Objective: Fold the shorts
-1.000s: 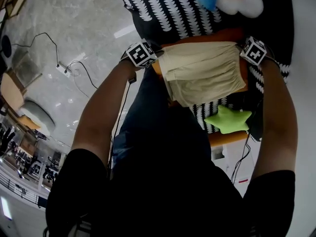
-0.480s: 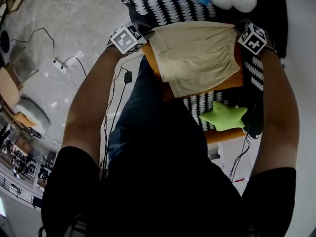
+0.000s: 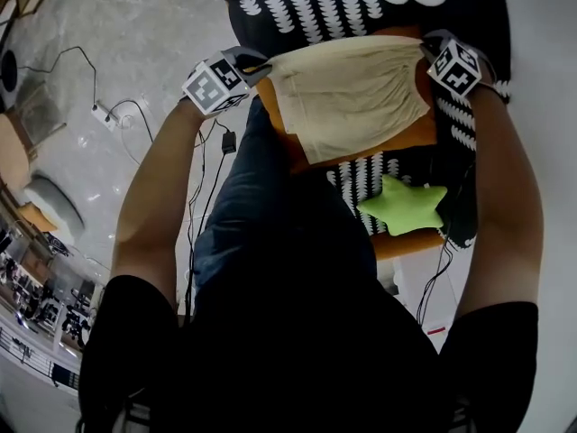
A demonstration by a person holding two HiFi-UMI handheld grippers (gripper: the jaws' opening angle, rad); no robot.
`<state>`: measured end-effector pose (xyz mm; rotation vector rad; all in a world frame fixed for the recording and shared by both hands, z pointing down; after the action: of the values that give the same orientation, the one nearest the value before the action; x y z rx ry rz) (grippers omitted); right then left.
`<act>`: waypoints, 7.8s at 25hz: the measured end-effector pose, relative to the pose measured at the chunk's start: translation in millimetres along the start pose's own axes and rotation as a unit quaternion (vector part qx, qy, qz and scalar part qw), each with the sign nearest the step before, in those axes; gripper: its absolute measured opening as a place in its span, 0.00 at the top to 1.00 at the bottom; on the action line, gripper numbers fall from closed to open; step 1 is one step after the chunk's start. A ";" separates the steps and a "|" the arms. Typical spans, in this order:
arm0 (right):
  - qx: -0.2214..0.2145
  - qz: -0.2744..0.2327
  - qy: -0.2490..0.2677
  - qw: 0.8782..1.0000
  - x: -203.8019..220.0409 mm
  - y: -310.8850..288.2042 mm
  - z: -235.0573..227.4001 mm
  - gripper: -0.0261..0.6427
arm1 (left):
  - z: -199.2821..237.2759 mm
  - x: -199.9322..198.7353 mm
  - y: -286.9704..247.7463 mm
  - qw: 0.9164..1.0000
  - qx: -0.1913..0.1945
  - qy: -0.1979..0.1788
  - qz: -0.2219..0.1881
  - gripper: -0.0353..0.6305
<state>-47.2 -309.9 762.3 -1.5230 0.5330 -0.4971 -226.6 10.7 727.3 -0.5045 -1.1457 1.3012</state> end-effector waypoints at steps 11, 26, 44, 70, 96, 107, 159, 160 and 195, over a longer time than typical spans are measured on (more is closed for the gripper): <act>0.030 -0.005 0.016 0.999 40.9 16.9 62.3 0.91 | -117.9 5.5 -12.8 0.997 0.063 -0.039 0.000 0.90; 0.078 0.027 0.019 0.996 90.7 -17.6 150.2 0.91 | -232.9 34.1 -84.8 0.984 0.135 -0.103 0.058 0.90; 0.081 0.065 -0.071 0.992 102.1 -46.7 175.4 0.91 | -262.5 60.3 -156.3 0.973 0.160 -0.114 0.122 0.90; 0.039 -0.002 -0.354 0.935 142.0 6.9 220.0 0.70 | -213.6 -13.0 -86.5 0.969 0.180 -0.108 0.132 0.59; 0.026 -0.149 -0.571 0.807 149.6 20.4 210.3 0.66 | -147.4 -181.5 -123.5 0.969 0.163 -0.136 0.123 0.61; -0.001 -0.214 -0.637 0.741 148.1 -1.9 193.7 0.64 | -133.6 -224.6 -161.5 0.965 0.146 -0.171 0.134 0.62; -0.037 -0.299 -0.674 0.674 156.4 -21.7 141.1 0.85 | -118.5 -285.0 -238.9 0.967 0.094 -0.211 0.108 0.88; -0.028 -0.301 -0.670 0.678 159.4 -15.8 138.3 0.85 | -119.9 -290.1 -236.6 0.967 0.092 -0.217 0.099 0.88; -0.040 -0.362 -0.422 0.830 -21.1 79.7 246.2 0.86 | -137.5 -126.5 -100.3 0.953 0.066 -0.295 0.016 0.88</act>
<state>84.3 -102.5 678.0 -1.8134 -0.7597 -0.3064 -41.9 -91.9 708.3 -0.0238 -1.5249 1.6000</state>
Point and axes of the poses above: the fingertips, and each gripper's own axes: y backward along the fingers, z to its left, x out of its underside, the point moved 3 cm from there along y, backward along the fingers, and after that the axes turned 9 degrees about z, right-handed, at the moved point
